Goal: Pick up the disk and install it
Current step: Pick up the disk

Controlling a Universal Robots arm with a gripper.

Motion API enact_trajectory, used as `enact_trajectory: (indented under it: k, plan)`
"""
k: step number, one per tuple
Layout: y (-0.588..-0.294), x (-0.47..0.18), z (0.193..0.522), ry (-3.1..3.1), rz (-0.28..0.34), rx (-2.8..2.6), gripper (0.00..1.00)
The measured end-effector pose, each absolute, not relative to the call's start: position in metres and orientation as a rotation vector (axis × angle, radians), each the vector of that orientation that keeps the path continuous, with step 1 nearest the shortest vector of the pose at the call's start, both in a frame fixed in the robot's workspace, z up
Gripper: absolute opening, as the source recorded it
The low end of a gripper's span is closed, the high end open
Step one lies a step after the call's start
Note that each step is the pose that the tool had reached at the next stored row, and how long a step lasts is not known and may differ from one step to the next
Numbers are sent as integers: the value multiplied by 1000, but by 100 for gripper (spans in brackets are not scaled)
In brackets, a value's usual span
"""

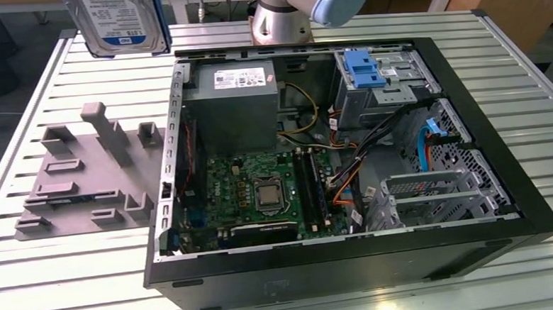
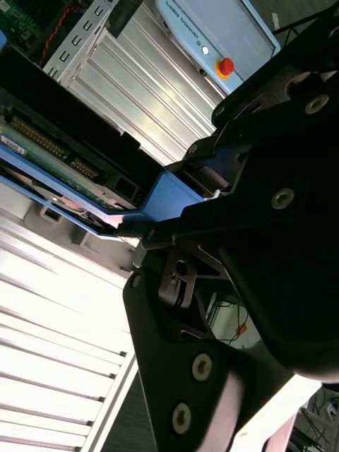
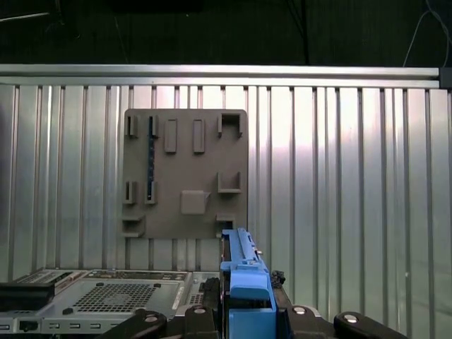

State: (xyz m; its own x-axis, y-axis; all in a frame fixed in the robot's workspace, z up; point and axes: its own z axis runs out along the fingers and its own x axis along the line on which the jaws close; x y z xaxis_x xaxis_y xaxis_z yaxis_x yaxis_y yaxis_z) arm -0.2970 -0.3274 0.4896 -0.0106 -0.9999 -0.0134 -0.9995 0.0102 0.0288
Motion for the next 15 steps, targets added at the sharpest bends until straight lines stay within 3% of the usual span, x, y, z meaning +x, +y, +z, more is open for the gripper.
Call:
enact_trajectory:
  k: [15]
  plan:
    - [-337, -297, 490, -2223, -41, 2200, 37]
